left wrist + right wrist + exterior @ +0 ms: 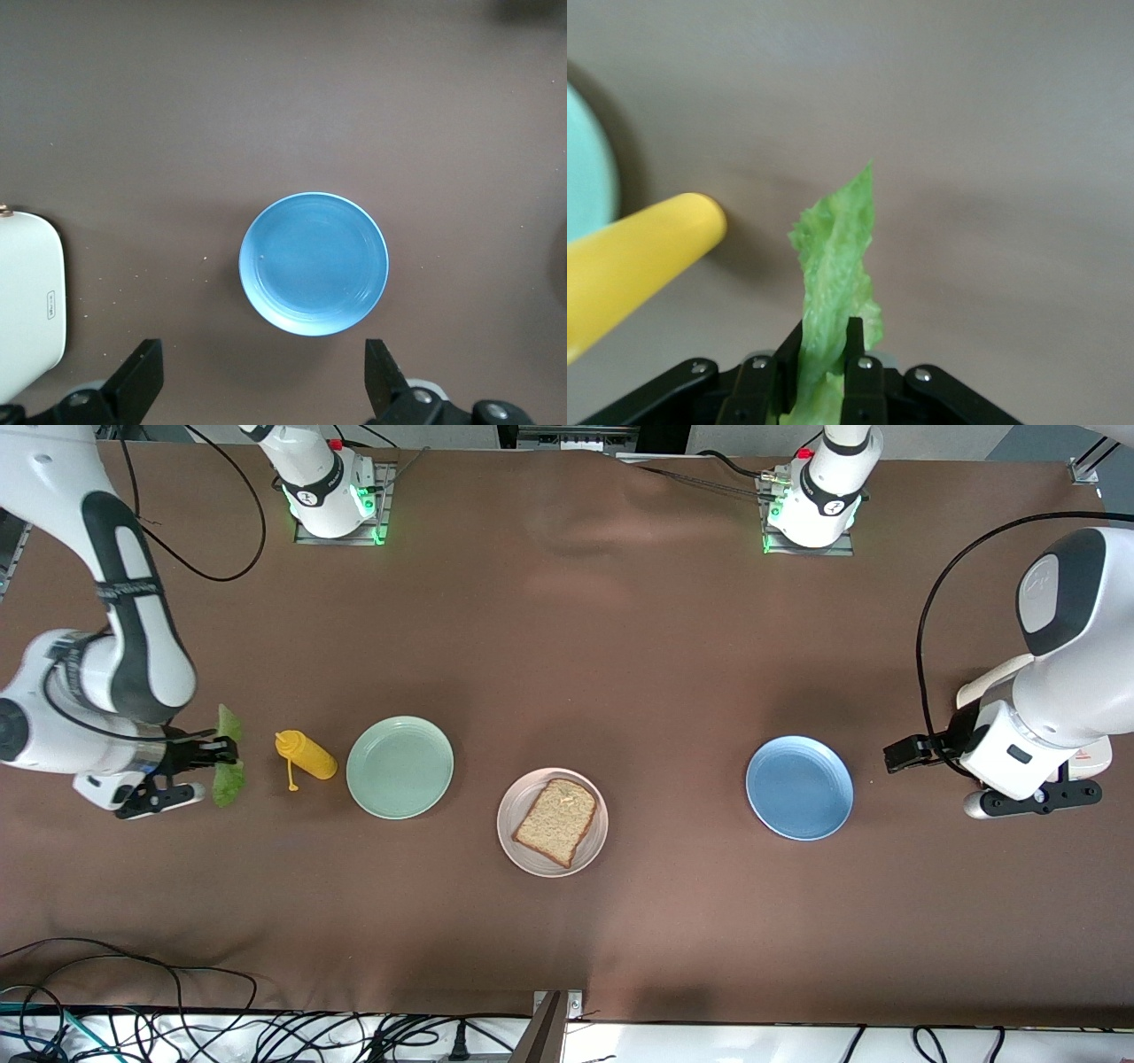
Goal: Make sandwich on beige plate with both arms
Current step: 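Lift the lettuce and carry it toward the beige plate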
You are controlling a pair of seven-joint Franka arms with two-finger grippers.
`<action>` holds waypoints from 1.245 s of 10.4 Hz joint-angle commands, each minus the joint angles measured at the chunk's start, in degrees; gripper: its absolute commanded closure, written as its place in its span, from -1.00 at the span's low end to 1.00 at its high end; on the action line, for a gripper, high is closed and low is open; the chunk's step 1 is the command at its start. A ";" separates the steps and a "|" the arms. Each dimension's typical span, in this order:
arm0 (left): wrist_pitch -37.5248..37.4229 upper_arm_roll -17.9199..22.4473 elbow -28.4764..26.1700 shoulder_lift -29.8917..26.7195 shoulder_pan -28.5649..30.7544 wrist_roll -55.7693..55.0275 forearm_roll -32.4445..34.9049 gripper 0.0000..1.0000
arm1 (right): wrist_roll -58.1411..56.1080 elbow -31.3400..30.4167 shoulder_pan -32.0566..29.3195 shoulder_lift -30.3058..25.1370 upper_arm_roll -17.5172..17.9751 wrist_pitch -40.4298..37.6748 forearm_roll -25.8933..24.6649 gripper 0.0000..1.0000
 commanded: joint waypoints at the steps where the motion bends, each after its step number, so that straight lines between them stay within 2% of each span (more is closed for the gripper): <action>1: -2.68 0.13 0.41 -0.91 0.41 -1.27 0.82 -1.00 | -1.22 9.77 -0.48 -0.03 0.52 -10.62 1.00 1.00; 3: -8.63 -0.49 -0.29 -0.91 -0.90 -1.97 1.25 -1.00 | -0.09 15.32 0.04 -0.64 0.70 -16.86 1.09 1.00; 6: -9.99 -0.93 0.15 -0.99 -2.66 -4.43 1.43 -1.00 | 10.34 18.07 5.56 -1.26 0.79 -19.26 1.09 1.00; 8: -11.39 -3.46 0.32 -3.79 -2.75 -4.87 1.43 -1.00 | 20.78 19.12 12.23 -1.70 0.79 -19.18 1.00 1.00; 10: -14.19 -5.22 0.32 -6.17 -2.75 -4.79 1.34 -1.00 | 33.60 22.81 19.70 -0.91 0.70 -18.91 1.00 1.00; 13: -15.00 -4.97 0.59 -5.57 1.01 -3.83 0.64 -1.00 | 50.67 23.26 30.25 0.84 0.70 -13.49 1.09 1.00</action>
